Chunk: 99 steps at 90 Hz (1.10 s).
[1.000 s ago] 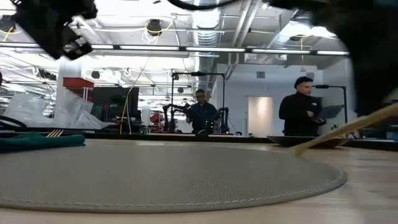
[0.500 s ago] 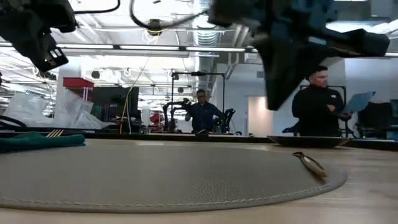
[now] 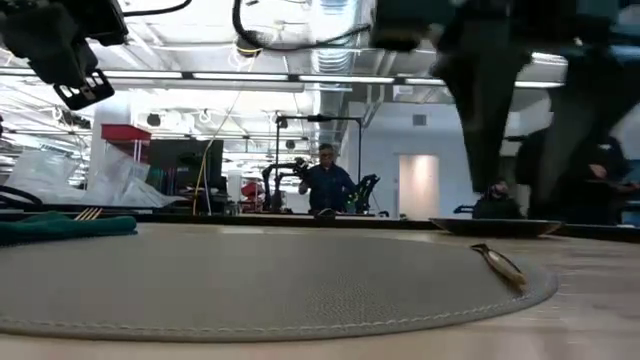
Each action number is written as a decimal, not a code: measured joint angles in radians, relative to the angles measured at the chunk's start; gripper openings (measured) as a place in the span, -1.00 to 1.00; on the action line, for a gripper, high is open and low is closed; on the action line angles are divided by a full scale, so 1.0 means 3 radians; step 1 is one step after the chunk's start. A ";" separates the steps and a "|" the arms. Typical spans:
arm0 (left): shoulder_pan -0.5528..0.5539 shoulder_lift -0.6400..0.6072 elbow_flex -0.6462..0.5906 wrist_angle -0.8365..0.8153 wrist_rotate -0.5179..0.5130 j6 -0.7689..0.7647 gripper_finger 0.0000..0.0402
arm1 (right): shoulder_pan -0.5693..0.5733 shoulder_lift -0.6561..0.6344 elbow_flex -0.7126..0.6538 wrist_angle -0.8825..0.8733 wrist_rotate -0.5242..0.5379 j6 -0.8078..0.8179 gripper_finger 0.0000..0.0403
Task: Set table place
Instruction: Put the gold table knife on the gray table placemat
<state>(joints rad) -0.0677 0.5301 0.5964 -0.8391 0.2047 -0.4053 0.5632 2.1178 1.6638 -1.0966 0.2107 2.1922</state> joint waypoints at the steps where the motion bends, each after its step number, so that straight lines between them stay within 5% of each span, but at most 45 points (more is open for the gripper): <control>1: 0.0000 0.0000 0.0000 0.0000 0.0000 0.0000 -1.00 | 0.0000 0.0000 -0.0002 0.0000 -0.0008 0.0007 -0.13; 64: -0.0001 -0.0001 0.0001 -0.0065 -0.0003 0.0064 -1.00 | -0.0062 0.0312 0.0004 0.0841 -0.0024 0.0046 -0.34; 99: 0.0000 -0.0001 0.0001 -0.0058 -0.0005 0.0148 -1.00 | 0.0020 0.0137 0.0250 0.0085 0.0237 0.0061 -0.34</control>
<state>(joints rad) -0.0677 0.5298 0.5968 -0.8564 0.2032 -0.3608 0.5693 2.1589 1.7388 -1.0709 0.2817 2.2105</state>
